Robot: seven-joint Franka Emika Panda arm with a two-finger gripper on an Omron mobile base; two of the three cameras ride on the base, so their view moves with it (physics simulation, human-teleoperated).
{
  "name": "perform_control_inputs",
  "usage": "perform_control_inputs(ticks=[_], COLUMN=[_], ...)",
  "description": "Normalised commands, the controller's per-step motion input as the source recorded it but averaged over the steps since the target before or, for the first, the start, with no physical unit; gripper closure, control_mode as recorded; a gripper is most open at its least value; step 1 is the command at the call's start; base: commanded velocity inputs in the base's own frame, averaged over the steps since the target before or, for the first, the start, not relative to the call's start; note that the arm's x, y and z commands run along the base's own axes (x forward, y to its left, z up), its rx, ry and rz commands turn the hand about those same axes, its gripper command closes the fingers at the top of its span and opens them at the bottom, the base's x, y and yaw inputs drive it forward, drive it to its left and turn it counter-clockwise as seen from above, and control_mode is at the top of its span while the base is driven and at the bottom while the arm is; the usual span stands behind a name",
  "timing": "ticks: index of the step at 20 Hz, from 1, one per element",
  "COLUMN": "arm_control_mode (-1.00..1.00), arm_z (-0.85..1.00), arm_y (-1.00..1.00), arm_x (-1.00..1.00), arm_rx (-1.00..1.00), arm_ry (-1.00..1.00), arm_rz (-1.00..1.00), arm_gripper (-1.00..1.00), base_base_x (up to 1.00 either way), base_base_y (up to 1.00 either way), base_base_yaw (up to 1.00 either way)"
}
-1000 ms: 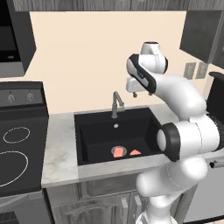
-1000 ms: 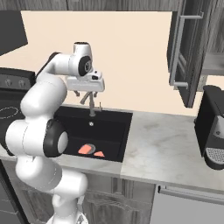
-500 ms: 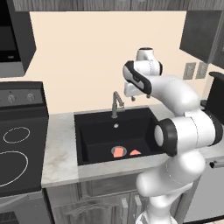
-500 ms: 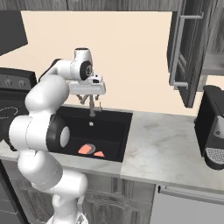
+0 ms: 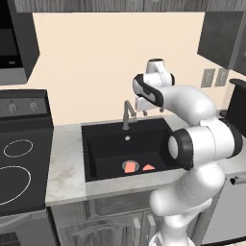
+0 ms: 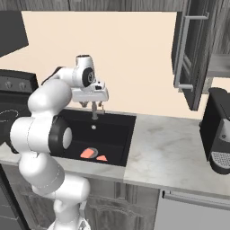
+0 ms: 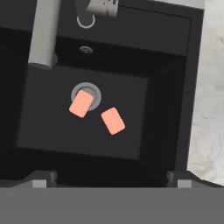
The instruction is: Pick up the bar soap and bar soap from the sink, and place them back in the cabinet, and close the cabinet doors.
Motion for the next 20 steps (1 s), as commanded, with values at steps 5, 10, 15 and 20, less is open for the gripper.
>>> perform_control_inputs(ticks=[5,10,15,20], arm_control_mode=[-1.0,-1.0,-1.0,-1.0], arm_z=[-0.18,-0.27,-0.33,-0.33], arm_y=[-0.01,-0.01,-0.06,-0.02], arm_x=[0.02,0.0,0.0,0.0], arm_rx=[0.03,0.0,0.0,0.0], arm_ry=[0.1,0.0,0.0,0.0], arm_rz=[0.0,0.01,0.03,0.01], arm_gripper=[-1.0,-1.0,-1.0,-1.0], base_base_x=[0.0,0.0,0.0,0.0], base_base_y=[0.0,0.0,0.0,0.0], base_base_yaw=[0.0,0.0,0.0,0.0])
